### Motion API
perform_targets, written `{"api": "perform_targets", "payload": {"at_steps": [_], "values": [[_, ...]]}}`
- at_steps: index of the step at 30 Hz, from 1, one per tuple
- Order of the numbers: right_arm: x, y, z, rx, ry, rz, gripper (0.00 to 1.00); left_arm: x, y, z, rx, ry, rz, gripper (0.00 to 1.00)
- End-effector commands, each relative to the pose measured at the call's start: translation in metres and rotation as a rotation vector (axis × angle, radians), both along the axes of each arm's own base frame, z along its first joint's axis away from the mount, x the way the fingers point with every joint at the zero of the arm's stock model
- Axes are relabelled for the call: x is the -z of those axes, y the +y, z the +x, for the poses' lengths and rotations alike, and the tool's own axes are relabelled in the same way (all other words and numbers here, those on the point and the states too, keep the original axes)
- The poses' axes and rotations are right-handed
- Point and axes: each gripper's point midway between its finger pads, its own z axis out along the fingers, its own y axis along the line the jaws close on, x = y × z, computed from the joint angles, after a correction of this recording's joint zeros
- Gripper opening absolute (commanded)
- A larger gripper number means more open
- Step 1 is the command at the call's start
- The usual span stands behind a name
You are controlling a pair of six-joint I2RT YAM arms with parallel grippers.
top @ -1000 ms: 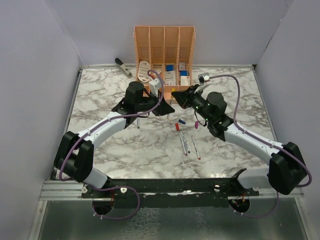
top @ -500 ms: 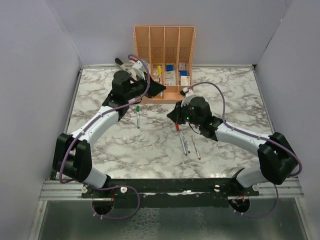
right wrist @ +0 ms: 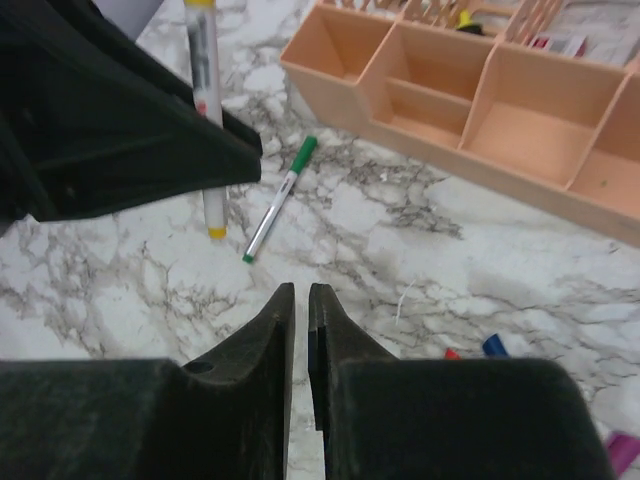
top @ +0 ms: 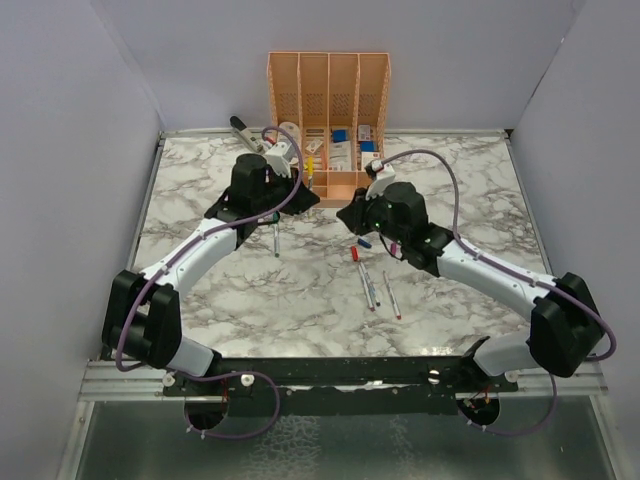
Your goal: Insert the pens into the pen caps
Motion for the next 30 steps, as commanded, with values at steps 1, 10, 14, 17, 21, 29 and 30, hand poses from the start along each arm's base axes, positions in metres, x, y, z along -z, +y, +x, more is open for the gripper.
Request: {"api": "perform_targets", "payload": {"at_steps": [1, 10, 14, 17, 21, 29, 30], "values": [[-0.047, -0.029, 0.022, 0.169, -0.121, -0.031, 0.13, 0.063, 0.046, -0.003, -0.168, 0.209, 0.279, 0.00], [-0.068, -0.051, 0.025, 0.261, -0.164, -0.069, 0.13, 0.140, 0.060, -0.014, -0.199, 0.503, 0.446, 0.00], [-0.066, -0.054, 0.023, 0.269, -0.154, -0.077, 0.13, 0.162, 0.059, -0.013, -0.211, 0.569, 0.454, 0.04], [-0.065, -0.057, 0.020, 0.272, -0.147, -0.076, 0.13, 0.168, 0.060, -0.008, -0.225, 0.578, 0.468, 0.12], [-0.065, -0.059, 0.017, 0.275, -0.144, -0.063, 0.13, 0.175, 0.059, -0.004, -0.235, 0.586, 0.475, 0.13], [-0.060, -0.057, 0.015, 0.267, -0.125, -0.062, 0.13, 0.195, 0.055, 0.007, -0.257, 0.615, 0.469, 0.16], [-0.060, -0.057, 0.015, 0.267, -0.124, -0.060, 0.13, 0.196, 0.055, 0.008, -0.262, 0.616, 0.470, 0.16]]}}
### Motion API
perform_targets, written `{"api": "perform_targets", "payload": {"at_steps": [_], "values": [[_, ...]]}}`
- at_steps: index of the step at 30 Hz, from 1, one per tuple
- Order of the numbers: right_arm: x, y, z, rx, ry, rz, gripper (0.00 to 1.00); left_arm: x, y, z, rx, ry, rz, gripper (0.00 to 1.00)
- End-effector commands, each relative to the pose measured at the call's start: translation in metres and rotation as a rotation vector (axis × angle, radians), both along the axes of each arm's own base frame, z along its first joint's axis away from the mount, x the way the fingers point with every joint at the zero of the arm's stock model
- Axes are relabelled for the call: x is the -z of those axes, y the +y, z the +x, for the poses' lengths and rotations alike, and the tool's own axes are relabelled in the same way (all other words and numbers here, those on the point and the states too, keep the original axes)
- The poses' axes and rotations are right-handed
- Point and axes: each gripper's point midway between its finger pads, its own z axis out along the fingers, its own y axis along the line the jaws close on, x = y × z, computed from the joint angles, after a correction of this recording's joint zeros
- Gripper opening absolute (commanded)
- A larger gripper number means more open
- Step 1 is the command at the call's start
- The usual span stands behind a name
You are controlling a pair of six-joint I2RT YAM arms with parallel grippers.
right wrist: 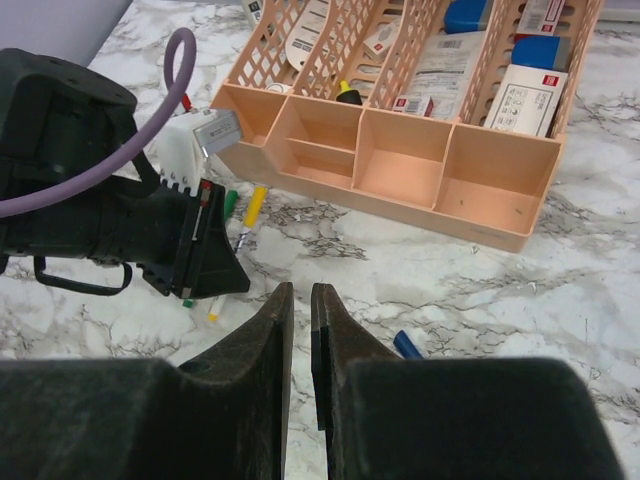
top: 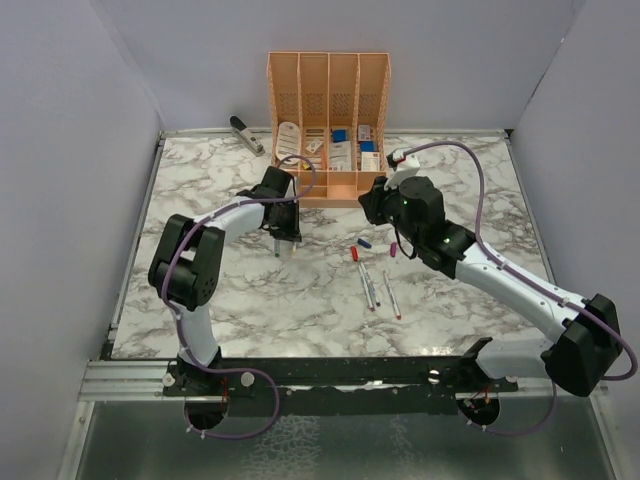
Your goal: Insert the pens into the pen caps
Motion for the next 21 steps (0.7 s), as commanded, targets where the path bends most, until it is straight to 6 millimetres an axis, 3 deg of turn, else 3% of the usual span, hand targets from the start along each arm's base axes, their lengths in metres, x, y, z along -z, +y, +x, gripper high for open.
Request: {"api": "perform_targets", "payload": {"at_steps": [1, 5, 10, 21], "values": [[0.000, -0.005, 0.000, 0.024, 0.003, 0.008, 0.13, 0.007, 0.001, 0.013, -0.042, -0.012, 0.014, 0.16], [0.001, -0.006, -0.002, 0.027, 0.004, 0.008, 0.13, 0.012, 0.003, 0.016, -0.054, -0.010, 0.030, 0.17], [0.005, -0.008, -0.003, 0.029, 0.013, 0.007, 0.13, 0.013, 0.004, 0.018, -0.070, -0.010, 0.036, 0.26], [0.011, -0.011, -0.004, 0.046, 0.025, 0.001, 0.13, -0.005, 0.008, 0.024, -0.091, -0.058, 0.043, 0.30]]}}
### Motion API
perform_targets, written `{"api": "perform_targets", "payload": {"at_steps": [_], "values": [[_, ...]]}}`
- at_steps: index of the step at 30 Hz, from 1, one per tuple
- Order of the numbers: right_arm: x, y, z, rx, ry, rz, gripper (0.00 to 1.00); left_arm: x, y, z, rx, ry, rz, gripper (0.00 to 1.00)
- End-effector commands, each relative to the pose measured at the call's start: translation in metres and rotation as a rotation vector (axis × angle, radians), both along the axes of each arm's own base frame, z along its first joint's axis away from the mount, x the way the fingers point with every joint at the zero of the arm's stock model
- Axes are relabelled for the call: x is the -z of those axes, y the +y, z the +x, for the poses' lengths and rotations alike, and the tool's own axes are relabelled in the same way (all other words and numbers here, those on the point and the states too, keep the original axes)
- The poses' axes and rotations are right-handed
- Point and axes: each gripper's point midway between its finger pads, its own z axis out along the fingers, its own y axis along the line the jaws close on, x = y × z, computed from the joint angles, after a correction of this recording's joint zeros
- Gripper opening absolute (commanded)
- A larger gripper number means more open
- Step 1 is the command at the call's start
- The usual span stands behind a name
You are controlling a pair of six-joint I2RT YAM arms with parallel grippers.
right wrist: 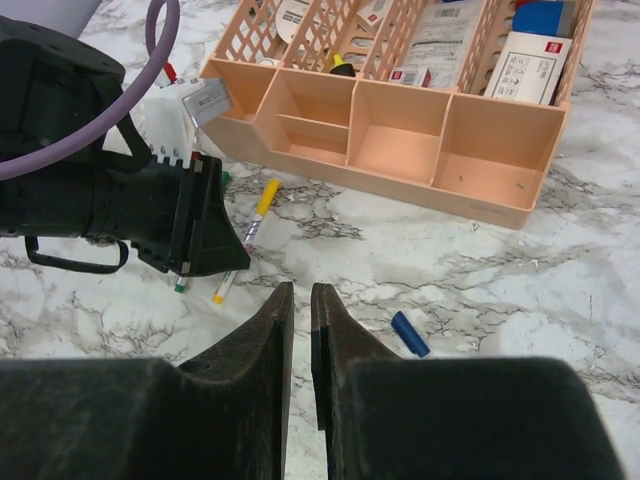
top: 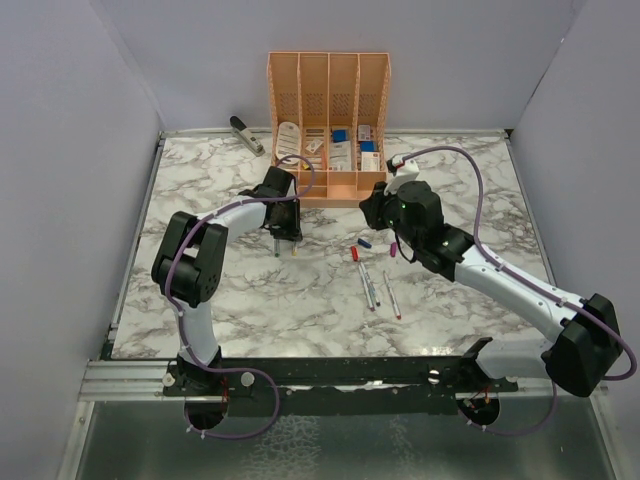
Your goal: Insert the pens into the pen caps
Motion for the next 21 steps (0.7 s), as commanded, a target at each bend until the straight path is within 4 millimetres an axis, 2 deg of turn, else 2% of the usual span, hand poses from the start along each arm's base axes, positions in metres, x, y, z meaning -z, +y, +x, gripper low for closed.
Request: {"api": "perform_targets", "payload": {"at_steps": [1, 4, 9, 15, 17, 21], "values": [[-0.004, -0.010, 0.001, 0.047, -0.010, 0.000, 0.13, -0.024, 0.002, 0.014, -0.029, -0.072, 0.003, 0.30], [0.003, -0.013, 0.003, 0.070, 0.005, -0.021, 0.15, -0.045, -0.001, 0.020, -0.023, -0.118, -0.023, 0.30], [0.020, -0.023, 0.006, 0.134, 0.053, -0.053, 0.30, -0.085, -0.008, 0.025, -0.014, -0.193, -0.073, 0.31], [0.045, -0.041, 0.006, 0.207, 0.136, -0.104, 0.29, -0.130, -0.014, 0.020, 0.036, -0.291, -0.126, 0.31], [0.059, -0.044, 0.003, 0.209, 0.182, -0.130, 0.25, -0.136, -0.019, 0.015, 0.085, -0.313, -0.134, 0.31], [0.088, -0.051, -0.009, 0.213, 0.270, -0.184, 0.20, -0.134, -0.034, -0.004, 0.203, -0.344, -0.140, 0.31]]}}
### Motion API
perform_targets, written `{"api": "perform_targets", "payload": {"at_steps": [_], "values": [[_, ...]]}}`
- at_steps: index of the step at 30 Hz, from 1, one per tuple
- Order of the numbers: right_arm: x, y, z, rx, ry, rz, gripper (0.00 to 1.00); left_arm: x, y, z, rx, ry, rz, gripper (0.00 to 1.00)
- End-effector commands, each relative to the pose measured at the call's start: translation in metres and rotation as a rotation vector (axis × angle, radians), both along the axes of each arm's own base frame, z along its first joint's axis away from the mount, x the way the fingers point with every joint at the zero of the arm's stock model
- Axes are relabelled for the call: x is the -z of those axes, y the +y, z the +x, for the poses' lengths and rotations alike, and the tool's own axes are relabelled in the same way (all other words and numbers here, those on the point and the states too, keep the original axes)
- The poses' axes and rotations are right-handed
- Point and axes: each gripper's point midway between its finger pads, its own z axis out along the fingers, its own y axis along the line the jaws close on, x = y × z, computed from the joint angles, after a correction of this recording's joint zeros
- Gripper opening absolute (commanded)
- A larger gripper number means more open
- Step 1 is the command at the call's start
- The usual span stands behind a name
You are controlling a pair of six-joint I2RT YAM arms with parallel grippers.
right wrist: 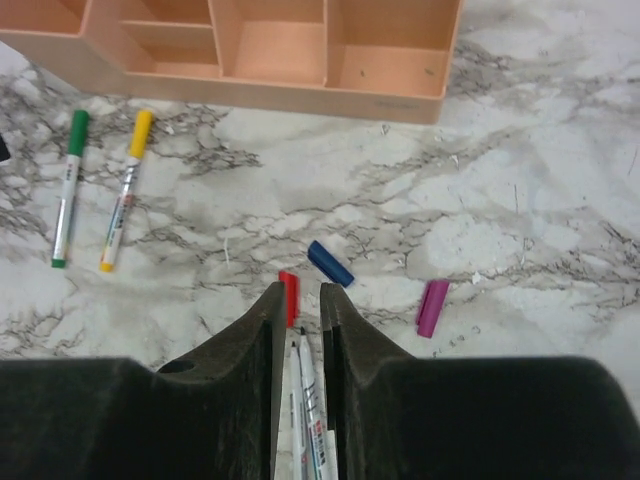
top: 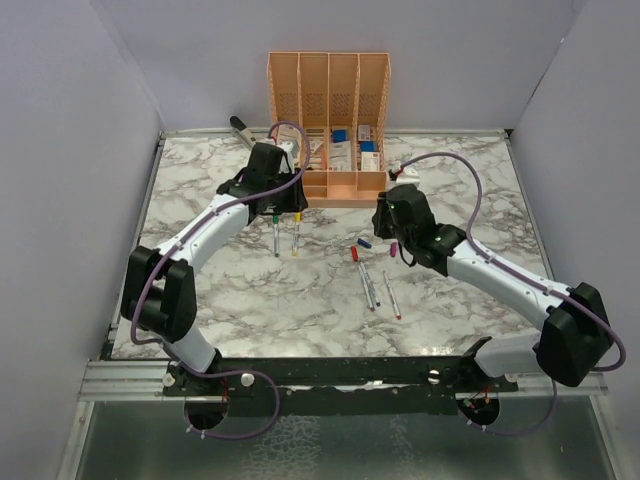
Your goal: Insert the pens into the pen caps
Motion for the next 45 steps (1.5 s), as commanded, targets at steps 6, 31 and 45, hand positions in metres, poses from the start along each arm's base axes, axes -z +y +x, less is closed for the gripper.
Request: {"api": "perform_targets", "payload": {"at_steps": [6, 31, 45], "values": [[0.069, -0.019, -0.043, -0.028, 0.247, -0.091, 0.17, -0.004, -0.044, -0.046, 0.243, -0.082, -0.068, 0.31], [0.129, 0.006, -0.096, -0.263, 0.481, -0.094, 0.28, 0.009, -0.059, -0.055, 0.268, -0.054, -0.118, 0.31], [0.146, 0.009, -0.087, -0.248, 0.514, -0.155, 0.29, 0.014, -0.059, -0.053, 0.268, -0.049, -0.105, 0.31]]}}
